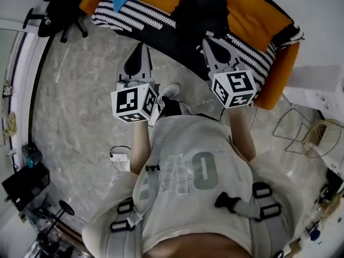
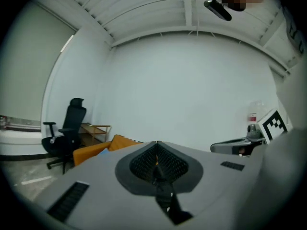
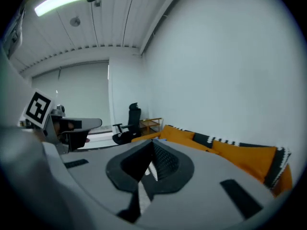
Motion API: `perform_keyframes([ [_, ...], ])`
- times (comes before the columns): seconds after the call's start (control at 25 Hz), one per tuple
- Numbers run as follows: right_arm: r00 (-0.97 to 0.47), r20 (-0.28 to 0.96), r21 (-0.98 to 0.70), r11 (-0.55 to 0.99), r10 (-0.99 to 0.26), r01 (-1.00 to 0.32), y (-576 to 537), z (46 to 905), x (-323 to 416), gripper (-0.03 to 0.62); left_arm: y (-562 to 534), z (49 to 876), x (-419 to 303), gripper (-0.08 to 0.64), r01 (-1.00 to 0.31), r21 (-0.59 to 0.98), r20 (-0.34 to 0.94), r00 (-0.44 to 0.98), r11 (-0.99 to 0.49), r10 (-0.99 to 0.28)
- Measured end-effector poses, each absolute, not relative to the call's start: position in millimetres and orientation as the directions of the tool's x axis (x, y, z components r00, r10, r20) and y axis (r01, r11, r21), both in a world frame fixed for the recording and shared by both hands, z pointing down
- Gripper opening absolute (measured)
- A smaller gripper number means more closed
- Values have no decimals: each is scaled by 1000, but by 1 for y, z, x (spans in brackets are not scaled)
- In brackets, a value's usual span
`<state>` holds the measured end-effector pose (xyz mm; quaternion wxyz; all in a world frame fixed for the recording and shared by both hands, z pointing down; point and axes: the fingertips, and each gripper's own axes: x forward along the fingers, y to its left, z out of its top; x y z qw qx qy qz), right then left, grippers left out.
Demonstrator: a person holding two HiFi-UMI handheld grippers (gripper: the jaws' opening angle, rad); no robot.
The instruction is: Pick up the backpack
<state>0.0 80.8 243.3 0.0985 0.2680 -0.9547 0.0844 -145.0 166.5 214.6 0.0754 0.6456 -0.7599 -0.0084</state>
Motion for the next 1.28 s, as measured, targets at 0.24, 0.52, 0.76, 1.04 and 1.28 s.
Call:
perform_keyframes([
  [0.24,-677,217,-16,691,-704,-723,30,225,46,6,63,194,-110,21,-992,92,60,92,-86,-994],
  [0.52,-527,151,-48,527,-836,-849,4,206,82,8,7,187,-79,21,-966,41,56,256,-254,-965],
  [0.76,-442,118,-107,431,-889,-896,1,200,102,8,-10,177,-70,21,-945,33,26,327,-327,-944],
  [1.04,-407,111,-114,395,-907,-911,5,198,109,8,-13,174,-66,21,-935,29,16,353,-352,-936],
  [1.28,-402,102,-137,388,-910,-912,5,199,100,8,-9,172,-83,21,-939,24,-1,344,-344,-939],
])
